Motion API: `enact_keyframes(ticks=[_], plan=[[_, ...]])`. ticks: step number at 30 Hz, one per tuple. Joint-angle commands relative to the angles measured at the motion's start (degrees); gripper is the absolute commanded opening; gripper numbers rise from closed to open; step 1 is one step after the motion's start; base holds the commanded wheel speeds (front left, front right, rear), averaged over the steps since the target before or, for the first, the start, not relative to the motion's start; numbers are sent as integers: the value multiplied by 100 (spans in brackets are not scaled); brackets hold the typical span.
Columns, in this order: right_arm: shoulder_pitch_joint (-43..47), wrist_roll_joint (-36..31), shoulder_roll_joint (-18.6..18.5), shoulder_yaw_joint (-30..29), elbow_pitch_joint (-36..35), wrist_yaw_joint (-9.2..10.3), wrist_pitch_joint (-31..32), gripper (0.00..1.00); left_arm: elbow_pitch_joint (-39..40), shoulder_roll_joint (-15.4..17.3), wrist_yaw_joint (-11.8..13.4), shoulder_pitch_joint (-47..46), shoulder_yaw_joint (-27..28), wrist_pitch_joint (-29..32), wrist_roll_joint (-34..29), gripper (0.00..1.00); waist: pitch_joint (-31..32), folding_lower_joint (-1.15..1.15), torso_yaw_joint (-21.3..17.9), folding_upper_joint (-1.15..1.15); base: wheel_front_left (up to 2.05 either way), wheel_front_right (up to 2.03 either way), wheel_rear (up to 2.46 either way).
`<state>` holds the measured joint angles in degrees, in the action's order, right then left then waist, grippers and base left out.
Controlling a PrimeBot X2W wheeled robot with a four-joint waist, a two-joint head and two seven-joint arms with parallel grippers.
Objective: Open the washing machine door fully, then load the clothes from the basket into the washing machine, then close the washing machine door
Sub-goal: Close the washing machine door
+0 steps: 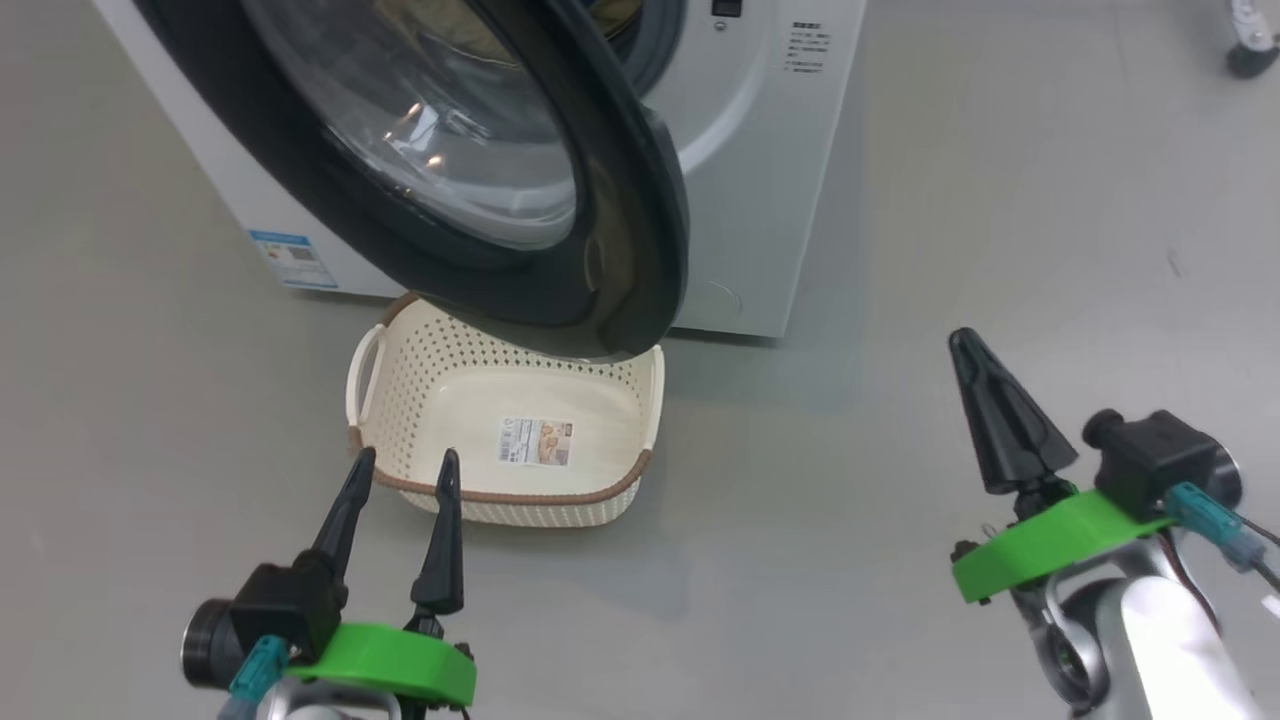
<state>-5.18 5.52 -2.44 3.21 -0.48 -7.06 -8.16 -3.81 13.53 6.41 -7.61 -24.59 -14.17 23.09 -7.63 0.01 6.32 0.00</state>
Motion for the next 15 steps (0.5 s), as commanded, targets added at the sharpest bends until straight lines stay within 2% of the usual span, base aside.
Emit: enact_keyframes(ticks=[1,7,15], plan=[[-352,-20,-81,300,-137,-43,-65,0,123,30,-38,-294,158,-65,-93,100,-27,-1,268,0,0,0,0],[-727,57,-117,754,50,-43,-83,0,36,-80,-132,-396,43,-73,-146,100,-44,-1,704,0,0,0,0],[-1393,166,-166,1199,649,-43,-146,0,-32,-254,-208,-523,-5,-80,-221,100,-113,-1,1358,0,0,0,0]])
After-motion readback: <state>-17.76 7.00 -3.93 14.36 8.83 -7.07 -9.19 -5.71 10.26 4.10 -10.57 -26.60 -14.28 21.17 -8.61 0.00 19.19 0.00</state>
